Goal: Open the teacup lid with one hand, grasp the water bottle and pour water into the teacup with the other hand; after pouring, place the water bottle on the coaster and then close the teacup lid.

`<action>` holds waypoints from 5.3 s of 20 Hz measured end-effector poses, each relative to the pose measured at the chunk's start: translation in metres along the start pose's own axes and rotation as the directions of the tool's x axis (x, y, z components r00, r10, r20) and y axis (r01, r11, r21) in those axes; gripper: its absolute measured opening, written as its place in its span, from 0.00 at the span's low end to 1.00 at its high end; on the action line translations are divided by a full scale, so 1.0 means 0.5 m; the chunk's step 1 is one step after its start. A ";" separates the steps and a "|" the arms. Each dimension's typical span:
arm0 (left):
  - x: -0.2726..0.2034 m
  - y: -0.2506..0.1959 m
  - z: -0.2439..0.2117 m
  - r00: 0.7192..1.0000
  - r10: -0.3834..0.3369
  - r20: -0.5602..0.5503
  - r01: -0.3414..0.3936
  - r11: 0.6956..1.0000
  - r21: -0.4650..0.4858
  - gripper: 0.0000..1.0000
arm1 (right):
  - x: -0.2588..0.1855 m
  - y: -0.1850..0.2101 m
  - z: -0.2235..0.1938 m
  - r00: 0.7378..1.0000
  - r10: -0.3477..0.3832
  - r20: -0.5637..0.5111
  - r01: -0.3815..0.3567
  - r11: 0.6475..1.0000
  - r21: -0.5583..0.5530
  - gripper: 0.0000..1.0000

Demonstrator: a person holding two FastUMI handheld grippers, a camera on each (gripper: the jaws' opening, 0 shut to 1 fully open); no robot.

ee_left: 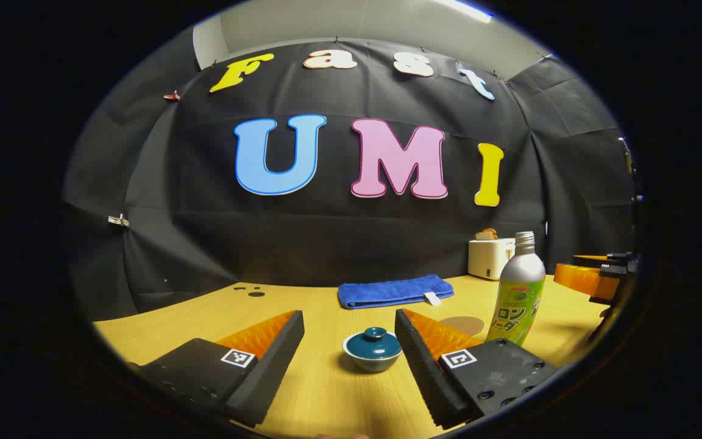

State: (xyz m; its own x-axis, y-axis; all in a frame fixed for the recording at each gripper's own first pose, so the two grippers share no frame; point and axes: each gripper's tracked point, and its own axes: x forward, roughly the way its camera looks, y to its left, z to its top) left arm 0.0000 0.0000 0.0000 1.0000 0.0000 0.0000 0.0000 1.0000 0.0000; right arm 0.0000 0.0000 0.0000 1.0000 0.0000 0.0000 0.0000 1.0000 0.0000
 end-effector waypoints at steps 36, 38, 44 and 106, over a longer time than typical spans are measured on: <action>0.089 -0.041 -0.047 0.987 -0.105 -0.118 0.111 0.993 0.044 0.95 | 0.005 0.026 -0.057 0.991 0.059 -0.117 -0.060 0.998 -0.008 0.99; 0.107 -0.045 -0.052 0.984 -0.113 -0.136 0.121 0.991 0.053 0.96 | 0.003 0.026 -0.061 0.991 0.059 -0.118 -0.060 0.998 -0.008 0.99; 0.152 -0.071 -0.080 0.963 -0.149 -0.223 0.172 0.981 0.087 0.89 | 0.001 0.027 -0.060 0.991 0.063 -0.117 -0.065 0.998 -0.007 0.99; 0.091 0.061 -0.030 0.994 -0.090 -0.067 0.090 0.996 -0.009 0.30 | 0.167 0.181 -0.090 0.982 0.076 -0.175 -0.084 0.996 -0.036 0.85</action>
State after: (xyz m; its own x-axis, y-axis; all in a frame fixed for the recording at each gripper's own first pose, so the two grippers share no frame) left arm 0.0457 0.0303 -0.0152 0.9937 -0.0903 -0.0669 0.0899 0.9959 -0.0094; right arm 0.0833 0.0905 -0.0451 0.9816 0.0762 -0.1751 -0.0838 0.9958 -0.0361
